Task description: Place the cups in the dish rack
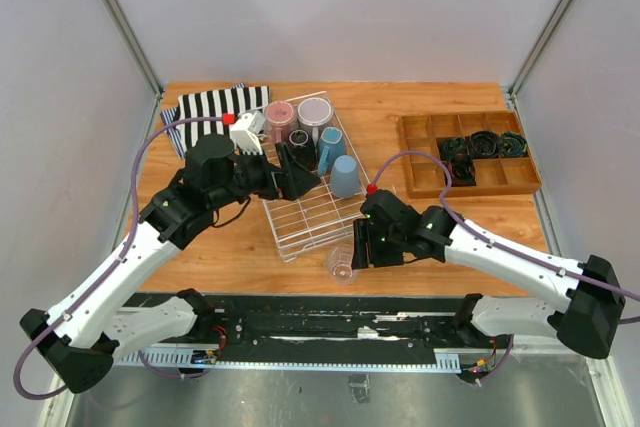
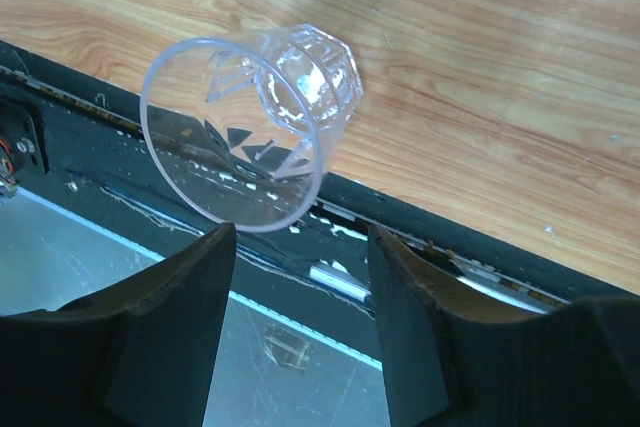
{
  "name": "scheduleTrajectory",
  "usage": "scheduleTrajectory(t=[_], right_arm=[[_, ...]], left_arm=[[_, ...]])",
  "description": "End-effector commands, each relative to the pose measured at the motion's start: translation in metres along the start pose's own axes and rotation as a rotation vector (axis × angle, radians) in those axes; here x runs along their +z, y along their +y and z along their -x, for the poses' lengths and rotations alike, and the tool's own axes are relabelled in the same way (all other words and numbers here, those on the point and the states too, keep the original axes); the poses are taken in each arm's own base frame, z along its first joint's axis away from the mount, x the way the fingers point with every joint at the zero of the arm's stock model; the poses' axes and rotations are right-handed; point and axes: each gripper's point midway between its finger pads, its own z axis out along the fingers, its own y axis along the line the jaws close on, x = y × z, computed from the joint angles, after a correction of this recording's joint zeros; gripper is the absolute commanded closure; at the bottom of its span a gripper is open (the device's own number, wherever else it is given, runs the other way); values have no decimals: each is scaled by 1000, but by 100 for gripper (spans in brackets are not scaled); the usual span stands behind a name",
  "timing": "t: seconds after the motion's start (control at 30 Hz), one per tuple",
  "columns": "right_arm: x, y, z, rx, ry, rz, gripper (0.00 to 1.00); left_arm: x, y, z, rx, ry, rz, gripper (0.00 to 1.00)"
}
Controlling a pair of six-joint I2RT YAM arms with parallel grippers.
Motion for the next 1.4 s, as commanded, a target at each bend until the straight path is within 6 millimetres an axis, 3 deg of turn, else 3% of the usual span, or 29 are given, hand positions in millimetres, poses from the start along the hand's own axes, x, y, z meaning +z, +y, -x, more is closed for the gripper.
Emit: scheduleTrajectory(t=[0.0, 0.37, 0.6, 0.73, 0.87, 1.07, 1.27, 1.37], right_arm=[[15, 11, 10, 85, -98, -14, 45], [33, -6, 10, 158, -130, -139, 48], [49, -3, 8, 141, -104, -172, 81], [46, -1, 2, 120, -81, -179, 99], [20, 1, -4, 110, -83, -146, 99], [-44, 10, 3, 135, -167, -12, 99], [-115, 23, 55, 237, -518, 220, 99], [-142, 17, 86, 279, -687, 290, 99]], left_arm=[[-14, -14, 5, -14, -22, -61, 0], [-38, -29, 15, 10, -39, -99, 0], [-43, -37, 16, 8, -37, -130, 0], [-41, -43, 14, 5, -14, -158, 0], [-35, -46, 12, -4, 10, -179, 0], [-20, -48, 11, -68, 27, -254, 0], [-14, -57, 22, -268, -2, -416, 0], [-10, -63, 23, -408, -1, -489, 0]])
